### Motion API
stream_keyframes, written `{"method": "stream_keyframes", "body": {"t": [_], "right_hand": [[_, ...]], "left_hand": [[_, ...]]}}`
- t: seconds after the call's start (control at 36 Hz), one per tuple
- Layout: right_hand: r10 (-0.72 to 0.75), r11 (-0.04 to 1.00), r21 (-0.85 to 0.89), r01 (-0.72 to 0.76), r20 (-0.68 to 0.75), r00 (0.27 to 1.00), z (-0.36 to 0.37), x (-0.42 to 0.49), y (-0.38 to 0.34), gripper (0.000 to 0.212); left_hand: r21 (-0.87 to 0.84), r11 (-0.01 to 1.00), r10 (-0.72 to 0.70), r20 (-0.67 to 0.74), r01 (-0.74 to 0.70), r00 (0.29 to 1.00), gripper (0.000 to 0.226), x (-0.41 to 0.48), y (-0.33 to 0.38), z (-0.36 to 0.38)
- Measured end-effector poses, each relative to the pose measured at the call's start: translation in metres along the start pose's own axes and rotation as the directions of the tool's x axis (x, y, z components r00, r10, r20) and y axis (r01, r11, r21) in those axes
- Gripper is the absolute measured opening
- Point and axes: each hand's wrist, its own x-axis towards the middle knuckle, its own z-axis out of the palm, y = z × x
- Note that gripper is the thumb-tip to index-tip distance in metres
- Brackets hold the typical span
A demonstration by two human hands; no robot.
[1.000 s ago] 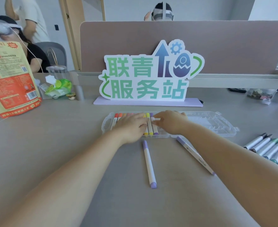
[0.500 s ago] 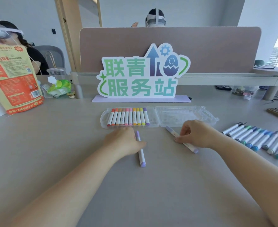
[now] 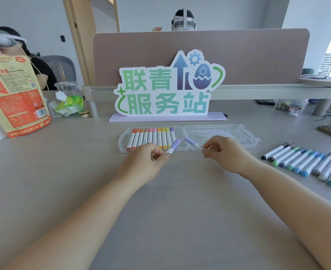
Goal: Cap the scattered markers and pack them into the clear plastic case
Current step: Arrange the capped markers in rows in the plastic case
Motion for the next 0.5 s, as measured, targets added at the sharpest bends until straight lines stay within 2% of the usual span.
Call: {"method": "stream_keyframes", "body": {"t": [0.19,0.28,0.39,0.5], "right_hand": [[0.052,0.986,0.16,-0.047,-0.032,0.998,-0.001,0.009,-0.002,0.02],[0.081,0.988,0.135,-0.074,-0.048,0.996,-0.003,0.022,-0.008,0.023],[0.115,0.988,0.113,-0.107,-0.061,0.991,0.001,0.044,-0.019,0.034],[0.108,0.991,0.083,-0.101,-0.093,0.99,0.009,0.071,-0.024,0.035]], "left_hand": [[-0.147,0.988,-0.051,-0.007,0.05,0.999,0.014,0.014,0.002,-0.003],[-0.184,0.979,-0.087,0.008,0.087,0.996,0.012,0.03,0.011,-0.005],[-0.155,0.978,-0.137,0.027,0.14,0.99,0.01,0.063,0.021,0.002],[-0.12,0.981,-0.15,0.018,0.151,0.989,0.016,0.092,0.03,0.013]]}}
